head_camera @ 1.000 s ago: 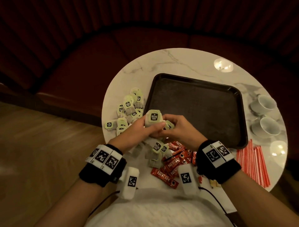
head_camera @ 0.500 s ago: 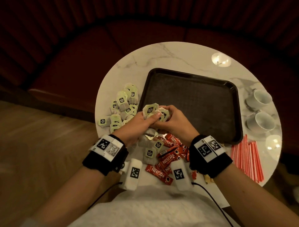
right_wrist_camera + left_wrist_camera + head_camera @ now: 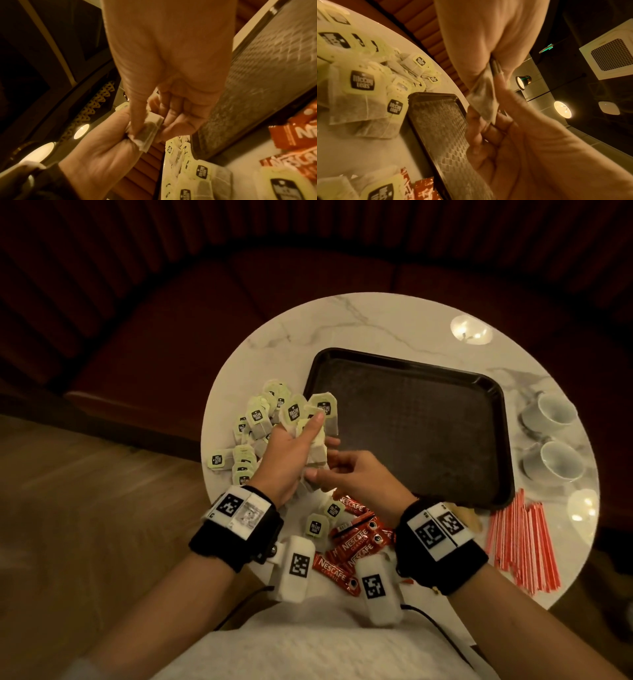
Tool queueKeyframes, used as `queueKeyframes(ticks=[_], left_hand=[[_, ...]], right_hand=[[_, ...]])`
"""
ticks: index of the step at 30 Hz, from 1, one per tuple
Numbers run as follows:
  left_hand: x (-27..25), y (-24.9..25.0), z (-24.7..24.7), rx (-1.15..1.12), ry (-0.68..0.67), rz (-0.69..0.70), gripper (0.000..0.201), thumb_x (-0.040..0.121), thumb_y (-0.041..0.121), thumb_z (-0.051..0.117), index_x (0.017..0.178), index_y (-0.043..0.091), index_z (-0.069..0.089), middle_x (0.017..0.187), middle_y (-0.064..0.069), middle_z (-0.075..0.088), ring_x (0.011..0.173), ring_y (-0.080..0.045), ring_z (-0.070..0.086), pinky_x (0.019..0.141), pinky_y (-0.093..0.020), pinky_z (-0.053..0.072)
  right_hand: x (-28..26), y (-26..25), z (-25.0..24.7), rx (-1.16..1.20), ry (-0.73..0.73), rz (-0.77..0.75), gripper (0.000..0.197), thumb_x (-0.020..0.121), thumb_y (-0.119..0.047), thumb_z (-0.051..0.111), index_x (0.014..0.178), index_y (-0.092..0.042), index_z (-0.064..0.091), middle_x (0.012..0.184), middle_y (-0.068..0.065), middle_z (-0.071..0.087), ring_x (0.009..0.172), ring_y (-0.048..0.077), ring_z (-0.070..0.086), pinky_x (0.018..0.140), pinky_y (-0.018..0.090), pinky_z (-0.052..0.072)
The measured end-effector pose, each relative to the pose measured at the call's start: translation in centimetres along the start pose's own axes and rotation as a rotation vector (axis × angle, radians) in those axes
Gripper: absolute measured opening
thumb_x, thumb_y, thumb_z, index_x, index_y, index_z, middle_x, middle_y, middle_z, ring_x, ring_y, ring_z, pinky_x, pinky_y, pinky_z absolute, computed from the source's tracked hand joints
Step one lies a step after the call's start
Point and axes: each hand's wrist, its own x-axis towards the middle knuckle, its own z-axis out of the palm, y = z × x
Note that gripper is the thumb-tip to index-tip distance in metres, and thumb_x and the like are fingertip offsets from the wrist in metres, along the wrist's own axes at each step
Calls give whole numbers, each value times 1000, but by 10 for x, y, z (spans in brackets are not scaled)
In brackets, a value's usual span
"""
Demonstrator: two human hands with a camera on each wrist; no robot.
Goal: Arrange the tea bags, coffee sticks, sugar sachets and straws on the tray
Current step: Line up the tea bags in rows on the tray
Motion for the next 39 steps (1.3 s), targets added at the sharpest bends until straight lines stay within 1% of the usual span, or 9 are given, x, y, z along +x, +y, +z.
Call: queueKeyframes(ticks=[5,9,12,14,19,26,29,32,39], left_hand=[[2,-2,-3,-57,87,24,16,98,22,55,107,11,62,79,-8,74,73,-18,73,64,-32,60],[-2,-1,-10,-140,133,-16,26,98,21,55,122,10,56,100,-16,72,83,-23,73,68,-38,61],[-7,-3,-11,-190,141,-53,33,97,20,56,129,12,54,113,-13,70,92,-26,72,71,-43,61],[-11,-5,-8,-174,139,-59,31,97,19,56,127,13,57,112,-11,71,93,-24,72,73,-41,61],[-19,-11,3,-199,90,-59,12,98,20,54,106,25,61,94,-2,76,85,-22,73,66,-38,61],[-25,-16,9,-268,75,-85,6,97,23,55,100,25,60,87,-3,76,86,-24,73,77,-43,59],[-23,-14,8,-316,44,-107,8,96,22,57,102,25,61,93,-7,75,92,-29,71,85,-50,56],[-20,-10,1,-365,13,-104,11,98,21,53,106,22,62,93,-7,75,88,-24,73,79,-44,59],[-7,0,-25,-357,20,-148,28,100,21,50,126,13,54,113,-13,70,104,-26,69,90,-44,55]], right_hand=[[-6,0,-11,-39,-13,-5,31,83,-30,77,100,-4,72,94,13,75,82,23,67,80,37,53],[-14,2,-26,-41,-31,-26,24,86,-28,73,102,-10,72,93,5,75,76,8,65,70,20,51],[-19,3,-34,14,25,-74,23,88,-26,70,104,-11,72,98,5,74,83,11,67,72,19,51],[-19,2,-35,64,50,-97,26,89,-27,69,107,-7,70,103,8,74,93,21,69,79,30,53],[-18,4,-20,251,-5,-62,31,90,-17,68,117,-2,64,113,16,71,103,30,70,88,37,58],[-17,6,-6,363,20,-25,36,87,-9,71,112,12,57,114,23,68,93,25,70,75,27,59],[-15,3,-5,342,55,-31,25,84,-4,73,103,3,59,101,17,70,80,17,69,66,25,57],[-17,-2,-8,333,65,-33,30,83,-3,73,107,5,57,92,11,71,69,11,68,58,19,53],[-14,-11,-1,464,175,-77,43,85,-2,69,123,3,49,109,13,73,86,21,72,70,26,59]])
